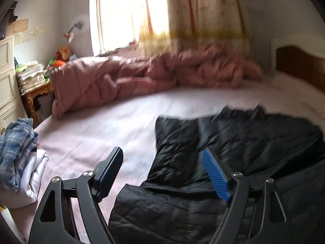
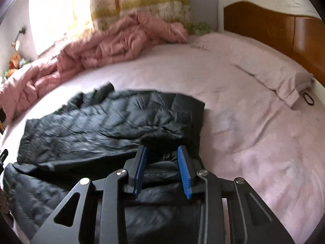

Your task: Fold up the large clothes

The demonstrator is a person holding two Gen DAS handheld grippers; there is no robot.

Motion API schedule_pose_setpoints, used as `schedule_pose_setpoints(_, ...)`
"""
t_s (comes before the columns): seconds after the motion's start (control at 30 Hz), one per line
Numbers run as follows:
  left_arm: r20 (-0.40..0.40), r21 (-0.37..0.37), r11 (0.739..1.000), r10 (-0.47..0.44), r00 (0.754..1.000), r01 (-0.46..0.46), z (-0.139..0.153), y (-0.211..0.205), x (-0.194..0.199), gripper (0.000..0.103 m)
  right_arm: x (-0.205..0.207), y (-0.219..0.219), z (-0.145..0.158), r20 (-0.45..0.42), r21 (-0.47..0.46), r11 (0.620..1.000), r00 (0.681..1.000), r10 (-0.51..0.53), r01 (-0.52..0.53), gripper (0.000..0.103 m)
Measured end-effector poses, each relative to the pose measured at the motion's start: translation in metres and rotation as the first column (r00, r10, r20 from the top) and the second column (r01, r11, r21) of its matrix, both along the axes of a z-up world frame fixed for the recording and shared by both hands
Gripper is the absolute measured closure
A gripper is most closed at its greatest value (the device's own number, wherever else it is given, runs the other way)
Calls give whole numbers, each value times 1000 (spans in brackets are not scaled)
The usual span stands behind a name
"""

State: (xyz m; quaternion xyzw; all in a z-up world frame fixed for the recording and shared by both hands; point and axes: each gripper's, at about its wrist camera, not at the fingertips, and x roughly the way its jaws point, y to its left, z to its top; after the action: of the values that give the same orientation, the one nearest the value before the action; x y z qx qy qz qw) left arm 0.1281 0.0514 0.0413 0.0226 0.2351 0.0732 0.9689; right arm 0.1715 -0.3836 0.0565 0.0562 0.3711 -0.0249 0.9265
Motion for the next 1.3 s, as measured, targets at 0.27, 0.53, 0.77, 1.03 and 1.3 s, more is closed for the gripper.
schedule_pose_setpoints(0.27, 148, -19, 998, -55, 987, 59, 44, -21, -54, 7, -79, 40, 40, 148, -28, 999, 988, 30, -26, 69)
schedule_pose_setpoints(0.53, 215, -39, 985, -155, 964, 167, 59, -40, -123, 1, -152, 71, 57, 241, -69, 997, 968, 62, -46, 47)
schedule_pose_setpoints(0.77, 233, -4, 978, -200, 952, 206, 49, -60, -149, 1, -185, 91, 53, 259, -126, 991, 963, 77, -45, 36)
schedule_pose_setpoints(1.03, 277, 9, 986, -164, 947, 168, 49, -67, -164, 1, -189, 101, 43, 237, -152, 986, 966, 101, -66, 32)
schedule_pose_setpoints(1.3, 107, -20, 983, -180, 978, 183, 21, -67, -143, 0, -190, 106, 33, 249, -163, 982, 959, 137, -98, 22)
